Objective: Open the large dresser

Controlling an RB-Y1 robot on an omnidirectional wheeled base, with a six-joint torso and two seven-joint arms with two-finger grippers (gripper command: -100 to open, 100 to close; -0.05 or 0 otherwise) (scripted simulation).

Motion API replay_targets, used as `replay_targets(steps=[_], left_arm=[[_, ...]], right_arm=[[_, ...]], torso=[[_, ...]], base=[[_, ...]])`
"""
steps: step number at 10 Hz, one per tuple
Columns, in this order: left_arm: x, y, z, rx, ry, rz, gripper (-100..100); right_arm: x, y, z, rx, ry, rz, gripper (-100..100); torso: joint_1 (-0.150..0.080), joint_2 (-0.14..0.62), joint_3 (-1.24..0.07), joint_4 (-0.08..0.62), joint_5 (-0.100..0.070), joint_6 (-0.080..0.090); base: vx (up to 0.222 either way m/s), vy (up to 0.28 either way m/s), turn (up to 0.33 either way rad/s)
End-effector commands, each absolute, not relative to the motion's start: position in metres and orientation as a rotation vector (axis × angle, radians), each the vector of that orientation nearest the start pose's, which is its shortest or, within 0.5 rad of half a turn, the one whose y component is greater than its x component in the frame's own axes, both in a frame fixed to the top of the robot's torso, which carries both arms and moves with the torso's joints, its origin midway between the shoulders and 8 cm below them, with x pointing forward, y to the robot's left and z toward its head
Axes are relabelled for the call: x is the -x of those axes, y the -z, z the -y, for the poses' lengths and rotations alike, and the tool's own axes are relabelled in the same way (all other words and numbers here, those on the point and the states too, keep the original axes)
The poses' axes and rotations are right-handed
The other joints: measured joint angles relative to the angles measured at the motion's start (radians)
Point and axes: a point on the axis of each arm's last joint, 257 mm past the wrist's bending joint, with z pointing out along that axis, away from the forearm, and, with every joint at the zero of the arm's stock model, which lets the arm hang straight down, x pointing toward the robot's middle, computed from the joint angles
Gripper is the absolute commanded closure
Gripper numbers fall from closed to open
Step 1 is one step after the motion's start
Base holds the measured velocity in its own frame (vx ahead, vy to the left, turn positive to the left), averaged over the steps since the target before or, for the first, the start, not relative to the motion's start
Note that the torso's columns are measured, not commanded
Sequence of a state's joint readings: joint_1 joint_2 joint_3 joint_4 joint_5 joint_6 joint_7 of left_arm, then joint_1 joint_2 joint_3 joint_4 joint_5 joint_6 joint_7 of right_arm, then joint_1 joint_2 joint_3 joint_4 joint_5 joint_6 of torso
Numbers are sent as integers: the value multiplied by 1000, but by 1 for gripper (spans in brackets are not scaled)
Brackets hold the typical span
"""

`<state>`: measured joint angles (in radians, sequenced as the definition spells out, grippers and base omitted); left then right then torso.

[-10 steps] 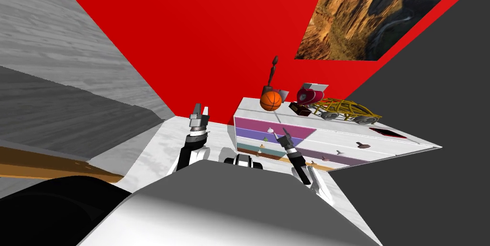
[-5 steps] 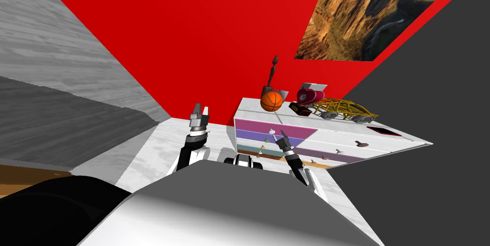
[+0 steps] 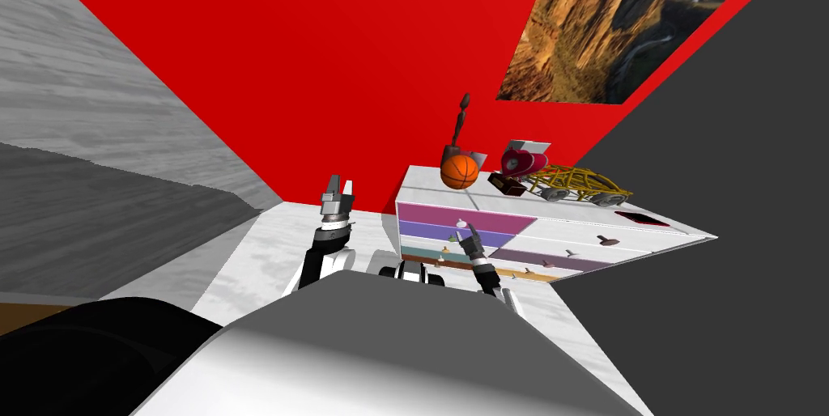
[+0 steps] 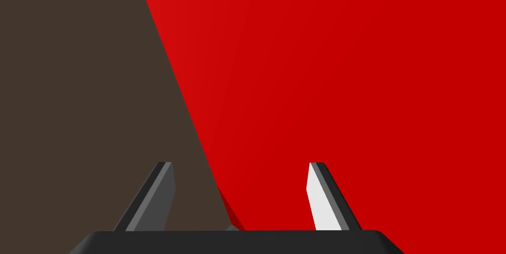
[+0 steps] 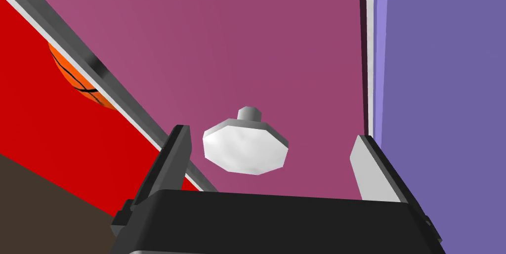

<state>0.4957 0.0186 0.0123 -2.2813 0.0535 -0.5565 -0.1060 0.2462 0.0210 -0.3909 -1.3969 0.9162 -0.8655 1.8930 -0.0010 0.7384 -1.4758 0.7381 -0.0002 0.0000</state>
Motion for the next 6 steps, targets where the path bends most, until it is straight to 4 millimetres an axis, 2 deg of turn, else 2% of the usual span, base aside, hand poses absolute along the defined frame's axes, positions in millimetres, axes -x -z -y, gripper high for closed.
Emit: replay_targets(steps=[1,2,3,4,6], left_arm=[[-332,-37,-286,589,1239,-575,0],[-332,-37,-286,589,1239,-575,0],[-332,-37,-286,589,1239,-575,0],[-332,-37,-286,589,1239,-575,0],[-333,-37,-286,589,1240,-574,0]], right_arm=[[-418,280,292,974,841,-1131,-100],[-415,283,289,977,839,-1126,-100],[-416,282,290,975,839,-1129,100],[-416,279,291,975,839,-1123,100],[-415,279,292,978,835,-1123,100]], torso=[[0,0,0,0,0,0],[1,-2,-1,0,0,0],[1,-1,-1,0,0,0],[0,-1,0,-2,-2,-1],[0,1,1,-5,-4,-2]], base=[[41,32,31],[27,19,9],[7,-2,-17],[-73,-5,-45],[-181,17,-14]])
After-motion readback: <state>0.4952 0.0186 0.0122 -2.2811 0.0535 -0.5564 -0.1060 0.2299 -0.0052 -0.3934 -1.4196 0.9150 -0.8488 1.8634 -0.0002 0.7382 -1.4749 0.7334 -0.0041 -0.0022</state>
